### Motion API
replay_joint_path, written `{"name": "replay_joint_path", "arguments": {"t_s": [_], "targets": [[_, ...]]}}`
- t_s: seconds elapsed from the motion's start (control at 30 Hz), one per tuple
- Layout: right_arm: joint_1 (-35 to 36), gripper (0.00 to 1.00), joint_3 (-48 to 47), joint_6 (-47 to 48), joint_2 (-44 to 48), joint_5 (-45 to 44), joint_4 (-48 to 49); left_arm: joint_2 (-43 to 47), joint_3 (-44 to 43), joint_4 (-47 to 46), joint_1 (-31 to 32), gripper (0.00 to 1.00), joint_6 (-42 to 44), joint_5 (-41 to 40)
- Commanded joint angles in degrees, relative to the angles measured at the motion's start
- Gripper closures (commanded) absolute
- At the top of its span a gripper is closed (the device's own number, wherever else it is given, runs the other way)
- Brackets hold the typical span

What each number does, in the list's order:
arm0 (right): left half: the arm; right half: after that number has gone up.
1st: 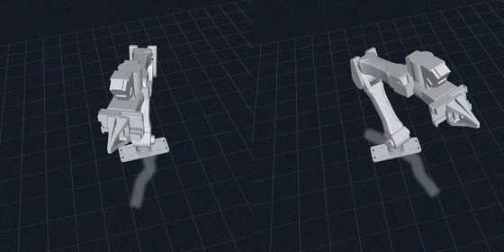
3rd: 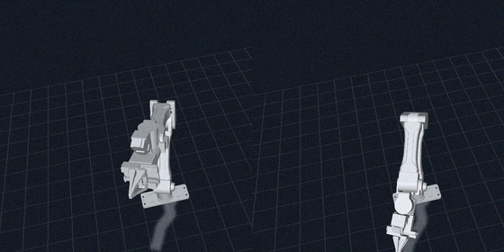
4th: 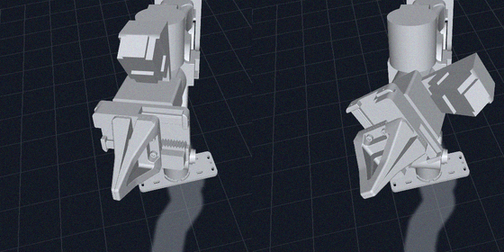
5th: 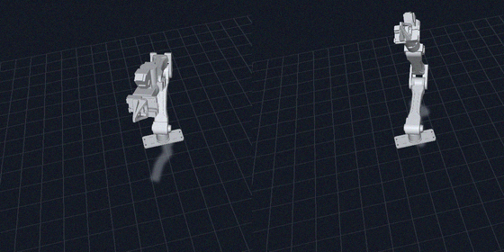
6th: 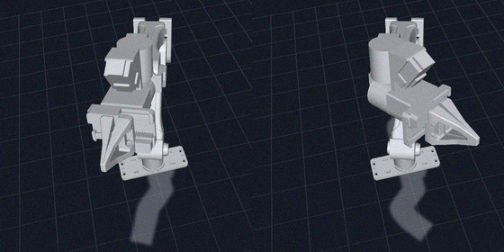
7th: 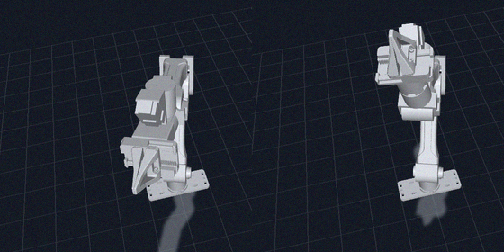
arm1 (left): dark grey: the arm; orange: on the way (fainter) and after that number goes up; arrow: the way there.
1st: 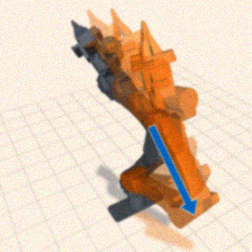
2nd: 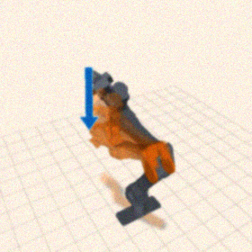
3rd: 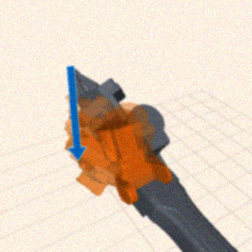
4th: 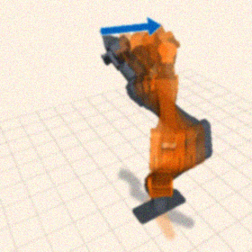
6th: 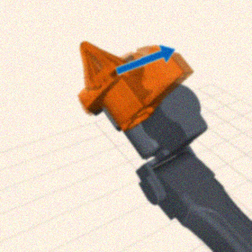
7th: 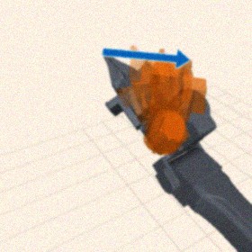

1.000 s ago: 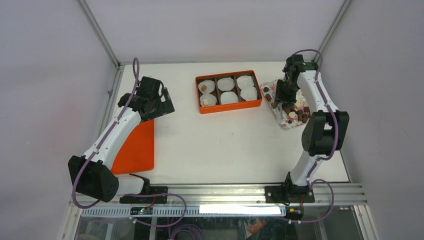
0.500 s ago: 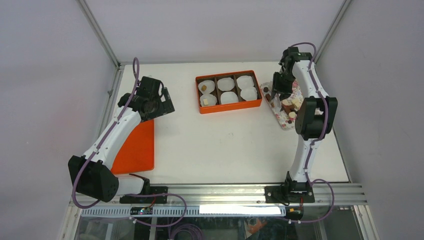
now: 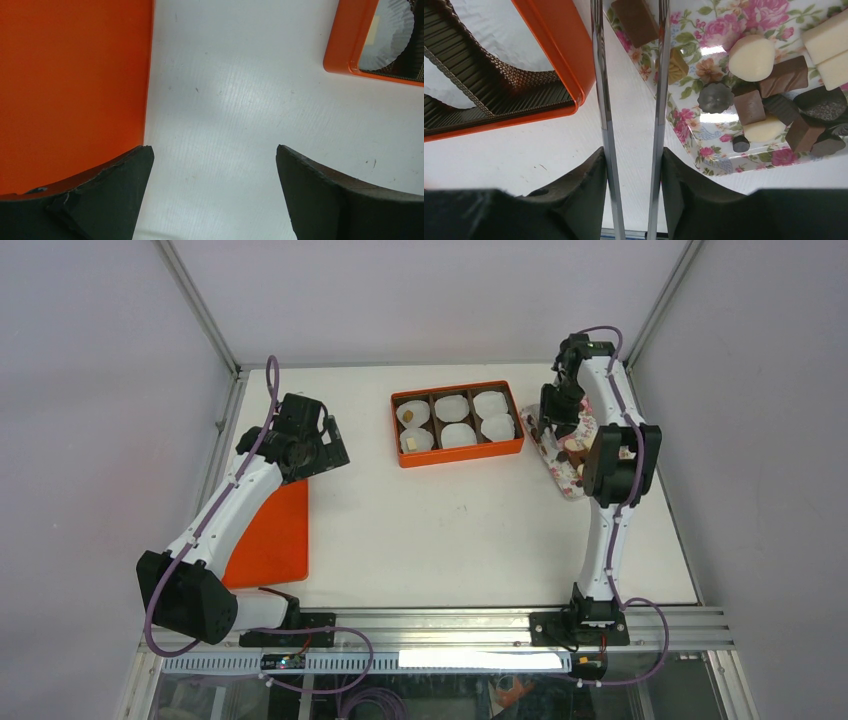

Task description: Pack the chocolate

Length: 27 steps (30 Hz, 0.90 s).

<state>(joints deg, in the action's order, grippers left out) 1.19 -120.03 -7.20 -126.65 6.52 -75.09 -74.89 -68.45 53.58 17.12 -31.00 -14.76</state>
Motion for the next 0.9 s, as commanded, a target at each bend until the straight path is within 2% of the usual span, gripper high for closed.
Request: {"name": "replay_joint_path", "arguments": {"t_s": [0.0, 0.87], "targets": [[-0.3, 0.57, -3.9, 1.4, -0.6, 1.4, -1.4, 1.0, 0.2, -2.2, -0.6, 0.01, -0.2, -0.3], [1.7, 0.57, -7.5, 2.2, -4.3, 3.6, -2.4, 1.6, -0.4, -1.7, -0.6, 0.01, 0.0, -1.0]]}}
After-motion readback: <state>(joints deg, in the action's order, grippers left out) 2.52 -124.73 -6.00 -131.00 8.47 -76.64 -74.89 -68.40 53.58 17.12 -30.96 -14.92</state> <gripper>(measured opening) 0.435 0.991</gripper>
